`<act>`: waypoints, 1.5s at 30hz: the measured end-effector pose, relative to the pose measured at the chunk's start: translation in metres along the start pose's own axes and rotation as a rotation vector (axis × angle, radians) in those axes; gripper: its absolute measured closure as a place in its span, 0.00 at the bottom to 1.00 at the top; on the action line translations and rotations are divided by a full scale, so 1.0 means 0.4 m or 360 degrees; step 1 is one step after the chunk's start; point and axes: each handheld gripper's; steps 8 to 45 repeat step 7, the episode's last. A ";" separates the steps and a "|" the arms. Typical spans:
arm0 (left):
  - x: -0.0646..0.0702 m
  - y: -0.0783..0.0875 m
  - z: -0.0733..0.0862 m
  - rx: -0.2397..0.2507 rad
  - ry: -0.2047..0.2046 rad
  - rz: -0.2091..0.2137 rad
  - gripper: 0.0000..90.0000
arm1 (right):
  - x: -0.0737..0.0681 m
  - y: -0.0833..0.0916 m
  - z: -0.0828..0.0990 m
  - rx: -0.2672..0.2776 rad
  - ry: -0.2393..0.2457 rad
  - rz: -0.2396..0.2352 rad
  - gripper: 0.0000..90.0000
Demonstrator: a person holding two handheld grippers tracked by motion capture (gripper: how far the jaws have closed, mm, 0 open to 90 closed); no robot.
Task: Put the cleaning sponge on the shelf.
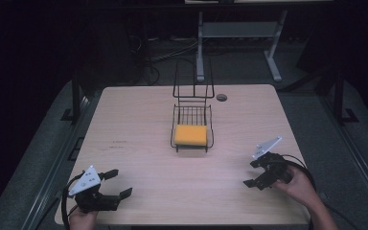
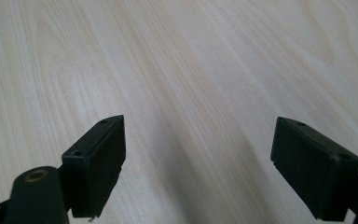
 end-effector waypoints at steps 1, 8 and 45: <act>0.001 -0.001 0.000 0.0000 -0.0003 0.0002 0.16 | -0.005 0.000 0.004 0.0009 0.0000 0.0005 0.19; 0.000 -0.007 -0.001 -0.0009 -0.0006 0.0007 0.16 | -0.044 0.000 0.019 0.0012 0.0032 0.0057 0.18; 0.000 -0.007 -0.001 -0.0009 -0.0006 0.0007 0.16 | -0.044 0.000 0.019 0.0012 0.0032 0.0057 0.18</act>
Point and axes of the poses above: each handheld gripper's, and its own axes: y roughly backward along the jaws, z roughly out of its underside, x roughly to its right, and after that the axes turned 5 degrees about x, right-handed
